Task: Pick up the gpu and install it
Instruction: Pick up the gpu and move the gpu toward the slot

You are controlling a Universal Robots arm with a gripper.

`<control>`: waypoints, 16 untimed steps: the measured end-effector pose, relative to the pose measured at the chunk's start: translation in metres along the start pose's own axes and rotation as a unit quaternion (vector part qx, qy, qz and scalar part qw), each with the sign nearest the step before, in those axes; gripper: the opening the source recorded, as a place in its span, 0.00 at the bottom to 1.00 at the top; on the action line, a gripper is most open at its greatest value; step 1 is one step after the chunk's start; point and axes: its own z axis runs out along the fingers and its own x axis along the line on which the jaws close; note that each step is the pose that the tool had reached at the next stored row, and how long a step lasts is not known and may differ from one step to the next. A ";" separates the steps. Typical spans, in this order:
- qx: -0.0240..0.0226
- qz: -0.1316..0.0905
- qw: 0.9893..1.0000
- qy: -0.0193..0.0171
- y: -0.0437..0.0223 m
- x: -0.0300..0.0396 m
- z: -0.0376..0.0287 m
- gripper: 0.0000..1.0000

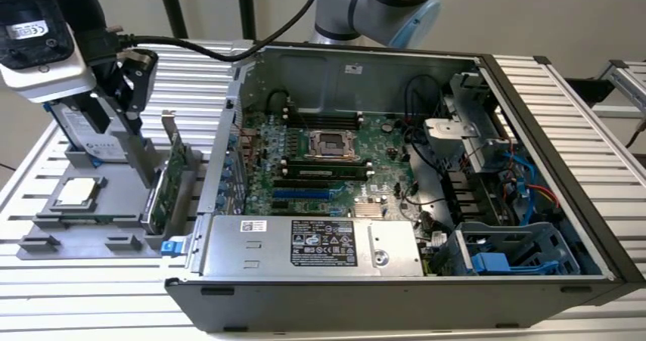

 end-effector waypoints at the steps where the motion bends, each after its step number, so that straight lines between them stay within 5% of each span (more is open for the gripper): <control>1: 0.000 0.000 1.000 0.000 -0.0001 0.0000 0.0009 1.00; 16: 0.000 0.000 1.000 0.000 -0.0012 0.0002 0.0145 1.00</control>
